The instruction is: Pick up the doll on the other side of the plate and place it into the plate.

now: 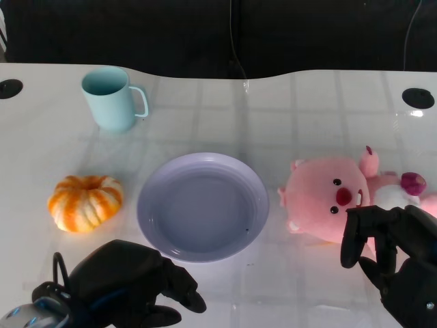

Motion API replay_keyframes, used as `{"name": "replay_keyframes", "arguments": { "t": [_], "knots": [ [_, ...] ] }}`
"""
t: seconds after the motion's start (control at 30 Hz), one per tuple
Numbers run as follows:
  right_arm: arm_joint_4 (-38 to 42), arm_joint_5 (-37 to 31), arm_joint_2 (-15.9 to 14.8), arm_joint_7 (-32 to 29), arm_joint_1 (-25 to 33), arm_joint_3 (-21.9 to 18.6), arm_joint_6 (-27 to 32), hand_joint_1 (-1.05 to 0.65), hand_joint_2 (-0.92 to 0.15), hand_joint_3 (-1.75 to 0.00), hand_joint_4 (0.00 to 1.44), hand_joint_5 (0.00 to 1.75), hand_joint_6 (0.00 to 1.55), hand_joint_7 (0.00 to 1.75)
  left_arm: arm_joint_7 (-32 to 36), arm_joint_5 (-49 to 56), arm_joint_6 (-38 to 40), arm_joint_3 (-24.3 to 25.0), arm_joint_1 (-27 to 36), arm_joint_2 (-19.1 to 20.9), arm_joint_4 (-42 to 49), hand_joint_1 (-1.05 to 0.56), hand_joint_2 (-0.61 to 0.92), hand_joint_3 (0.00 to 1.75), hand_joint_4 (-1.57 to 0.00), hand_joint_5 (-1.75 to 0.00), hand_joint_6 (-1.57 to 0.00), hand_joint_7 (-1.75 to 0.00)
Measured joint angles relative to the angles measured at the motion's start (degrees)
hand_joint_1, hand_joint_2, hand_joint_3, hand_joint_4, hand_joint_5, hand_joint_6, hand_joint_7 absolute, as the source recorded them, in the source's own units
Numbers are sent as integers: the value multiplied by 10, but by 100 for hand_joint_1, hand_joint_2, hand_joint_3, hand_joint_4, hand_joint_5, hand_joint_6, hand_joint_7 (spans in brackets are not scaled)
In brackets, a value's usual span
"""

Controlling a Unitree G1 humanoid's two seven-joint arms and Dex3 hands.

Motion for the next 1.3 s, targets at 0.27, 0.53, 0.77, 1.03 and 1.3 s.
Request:
{"name": "replay_keyframes", "arguments": {
  "t": [0.27, 0.53, 0.77, 1.03, 1.3],
  "knots": [
    [-2, 2, 0, 0, 0, 0, 4, 1, -36, -130, 83, 172, 80, 137, 0, -3, 0, 0, 0, 0, 0, -24, 92, 24, -79, -121, -110, -1],
    [-6, -4, 16, -43, 0, -5, 6, -10, -77, -42, 62, 90, 71, 39, 0, -4, -4, 0, 0, 0, 4, -24, 92, 24, -79, -122, -109, 0],
    [-6, -74, 5, -83, -4, -6, 12, -30, -91, -9, 30, 60, 49, 4, 0, -4, -4, 0, 0, 0, 4, -24, 92, 24, -78, -123, -110, 0],
    [-15, -165, -20, -79, -22, -4, 78, -49, -92, -3, 8, 41, 27, 0, 0, -5, -11, 2, 0, 5, 6, -24, 92, 24, -78, -122, -109, 0],
    [-25, -233, -27, -58, -31, 8, 130, -58, -91, -1, 0, 27, 14, 0, 0, -5, -8, 2, 0, 5, 5, -24, 92, 24, -79, -120, -109, -1]
  ]
}}
